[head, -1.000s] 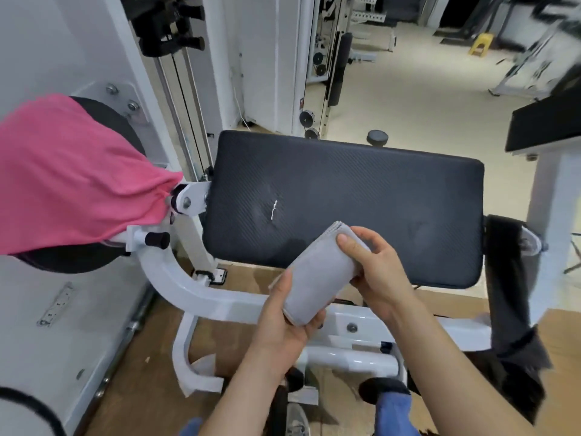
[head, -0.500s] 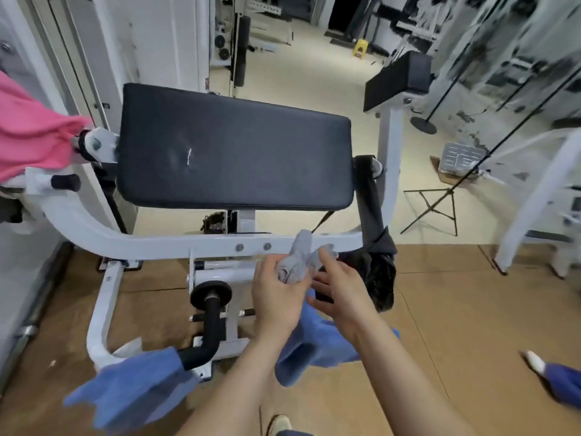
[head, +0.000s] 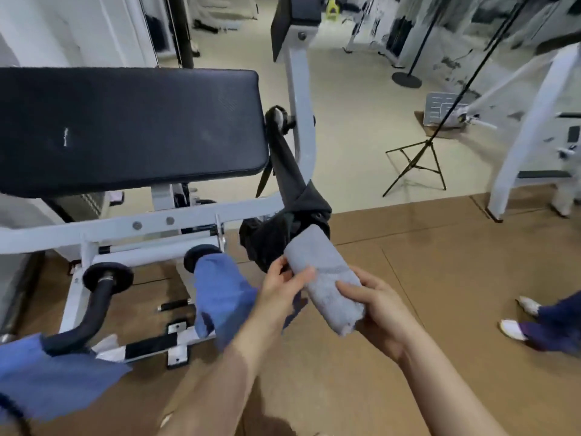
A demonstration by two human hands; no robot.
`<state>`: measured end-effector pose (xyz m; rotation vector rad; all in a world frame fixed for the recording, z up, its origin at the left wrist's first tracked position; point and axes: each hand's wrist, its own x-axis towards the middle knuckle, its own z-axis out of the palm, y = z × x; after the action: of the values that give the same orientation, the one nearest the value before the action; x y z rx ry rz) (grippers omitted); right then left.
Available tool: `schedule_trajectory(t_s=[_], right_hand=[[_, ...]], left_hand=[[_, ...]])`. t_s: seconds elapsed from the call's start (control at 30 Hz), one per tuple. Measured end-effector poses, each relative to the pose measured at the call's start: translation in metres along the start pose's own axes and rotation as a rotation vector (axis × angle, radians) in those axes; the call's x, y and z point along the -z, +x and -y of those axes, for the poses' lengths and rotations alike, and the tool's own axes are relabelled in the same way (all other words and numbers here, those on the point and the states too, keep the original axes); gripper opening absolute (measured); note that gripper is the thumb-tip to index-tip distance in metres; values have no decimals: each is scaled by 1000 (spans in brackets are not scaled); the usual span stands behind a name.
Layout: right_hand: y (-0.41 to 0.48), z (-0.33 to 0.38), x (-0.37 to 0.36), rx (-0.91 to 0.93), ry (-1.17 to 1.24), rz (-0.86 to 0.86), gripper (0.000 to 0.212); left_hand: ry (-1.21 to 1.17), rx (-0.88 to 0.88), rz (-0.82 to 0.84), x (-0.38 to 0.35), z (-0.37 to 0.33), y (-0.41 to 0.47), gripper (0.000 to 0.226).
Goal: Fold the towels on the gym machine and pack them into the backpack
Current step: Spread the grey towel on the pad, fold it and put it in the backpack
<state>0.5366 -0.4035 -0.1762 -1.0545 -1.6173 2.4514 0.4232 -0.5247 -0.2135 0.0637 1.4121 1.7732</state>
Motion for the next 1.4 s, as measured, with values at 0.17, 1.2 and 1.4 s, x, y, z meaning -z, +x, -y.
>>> schedule_trajectory(t_s=[0.17,1.2,1.4], right_hand=[[-1,14,71,-145,-58,123,25],[244,32,98,577,-1752,-135,45],[256,26,98,646,-1808,180,32]], left_hand=[[-65,93,47,-41,10,14,17],[1009,24,-448,-46,49,203,30],[779,-175,-593,-83,33,181,29]])
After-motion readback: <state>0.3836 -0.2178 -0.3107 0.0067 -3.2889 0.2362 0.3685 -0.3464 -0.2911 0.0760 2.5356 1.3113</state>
